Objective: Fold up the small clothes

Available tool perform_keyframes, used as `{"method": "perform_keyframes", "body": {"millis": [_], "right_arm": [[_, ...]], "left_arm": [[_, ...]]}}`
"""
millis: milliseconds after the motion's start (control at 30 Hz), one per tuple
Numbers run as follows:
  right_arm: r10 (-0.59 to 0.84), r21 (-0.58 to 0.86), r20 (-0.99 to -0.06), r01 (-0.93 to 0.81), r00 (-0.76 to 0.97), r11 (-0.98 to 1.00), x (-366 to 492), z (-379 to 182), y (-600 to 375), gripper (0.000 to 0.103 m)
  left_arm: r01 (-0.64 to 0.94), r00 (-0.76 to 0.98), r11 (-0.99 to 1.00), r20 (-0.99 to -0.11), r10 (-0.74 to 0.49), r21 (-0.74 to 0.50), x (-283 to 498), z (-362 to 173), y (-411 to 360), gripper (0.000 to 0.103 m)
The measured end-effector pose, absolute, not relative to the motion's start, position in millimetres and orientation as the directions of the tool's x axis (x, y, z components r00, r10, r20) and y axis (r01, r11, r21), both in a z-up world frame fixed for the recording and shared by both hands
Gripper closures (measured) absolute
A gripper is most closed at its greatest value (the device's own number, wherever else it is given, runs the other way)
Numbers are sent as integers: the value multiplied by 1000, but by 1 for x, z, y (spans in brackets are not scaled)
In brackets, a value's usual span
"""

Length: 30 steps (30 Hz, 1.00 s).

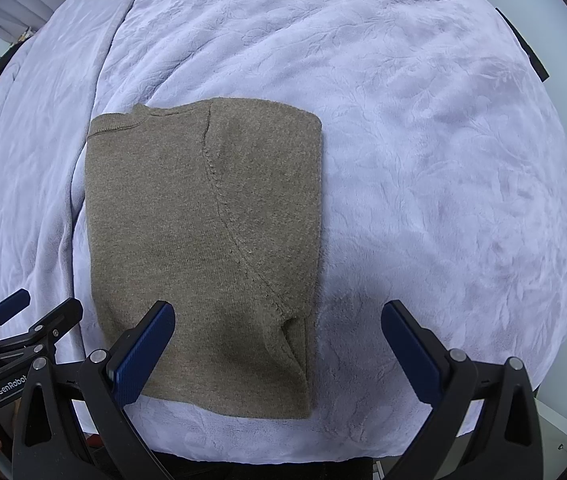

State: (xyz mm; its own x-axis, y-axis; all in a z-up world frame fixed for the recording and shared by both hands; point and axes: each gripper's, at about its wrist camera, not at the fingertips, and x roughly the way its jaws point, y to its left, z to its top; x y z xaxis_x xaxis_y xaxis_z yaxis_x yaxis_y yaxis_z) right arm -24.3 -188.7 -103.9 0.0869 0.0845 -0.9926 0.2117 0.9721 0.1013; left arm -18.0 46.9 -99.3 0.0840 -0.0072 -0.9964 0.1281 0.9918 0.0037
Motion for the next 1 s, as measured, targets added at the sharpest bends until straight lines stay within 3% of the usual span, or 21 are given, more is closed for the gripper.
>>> {"method": "perform_keyframes", "body": {"millis": [1000], "right_arm": [[84, 100, -993, 209, 83, 973, -22, -109, -185, 0]], "left_arm": [[117, 82, 993, -996, -24, -14, -16, -102, 50, 0]]}}
